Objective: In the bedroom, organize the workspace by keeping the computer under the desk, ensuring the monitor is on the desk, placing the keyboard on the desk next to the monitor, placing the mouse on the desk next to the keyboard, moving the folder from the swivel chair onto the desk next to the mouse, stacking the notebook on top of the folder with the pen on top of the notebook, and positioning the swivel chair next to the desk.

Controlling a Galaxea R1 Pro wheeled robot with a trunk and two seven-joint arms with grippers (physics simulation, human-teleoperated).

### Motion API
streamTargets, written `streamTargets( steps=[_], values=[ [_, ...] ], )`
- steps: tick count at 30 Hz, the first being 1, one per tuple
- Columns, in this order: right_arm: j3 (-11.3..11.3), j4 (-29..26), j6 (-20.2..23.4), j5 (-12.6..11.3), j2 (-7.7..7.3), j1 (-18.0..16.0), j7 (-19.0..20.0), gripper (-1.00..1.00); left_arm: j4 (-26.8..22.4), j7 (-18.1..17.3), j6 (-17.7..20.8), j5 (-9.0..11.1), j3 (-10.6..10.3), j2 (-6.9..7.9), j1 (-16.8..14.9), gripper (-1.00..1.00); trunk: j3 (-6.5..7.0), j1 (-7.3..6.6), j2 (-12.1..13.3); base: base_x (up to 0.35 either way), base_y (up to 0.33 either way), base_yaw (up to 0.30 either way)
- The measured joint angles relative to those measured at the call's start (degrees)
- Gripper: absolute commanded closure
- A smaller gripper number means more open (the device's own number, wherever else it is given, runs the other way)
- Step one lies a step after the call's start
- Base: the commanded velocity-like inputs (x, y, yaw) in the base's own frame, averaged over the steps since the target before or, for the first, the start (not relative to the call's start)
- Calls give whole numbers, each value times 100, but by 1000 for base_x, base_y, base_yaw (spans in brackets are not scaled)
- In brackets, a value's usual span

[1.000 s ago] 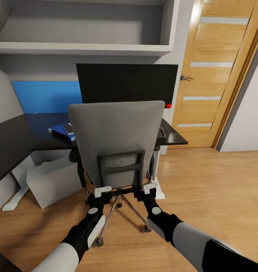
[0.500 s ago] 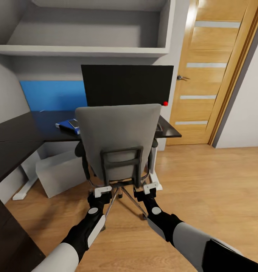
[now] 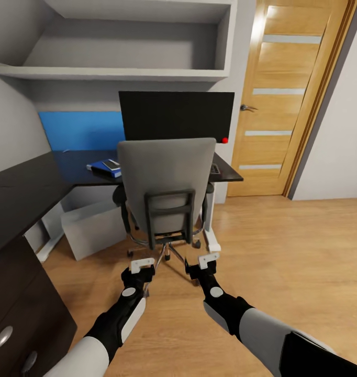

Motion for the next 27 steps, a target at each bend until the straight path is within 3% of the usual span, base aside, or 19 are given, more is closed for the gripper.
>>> streamTargets(
  steps=[14, 27],
  values=[
    [-11, 6, -1, -11, -5, 0, -25, -100, -31, -7, 4, 9, -4, 0, 0, -100, 0, 0, 0, -333, -12, 0],
    [-29, -10, 67, -69, 29, -1, -153, -100, -22, -7, 8, 12, 3, 0, 0, -100, 0, -1, 0, -292, -197, 0]
  ],
)
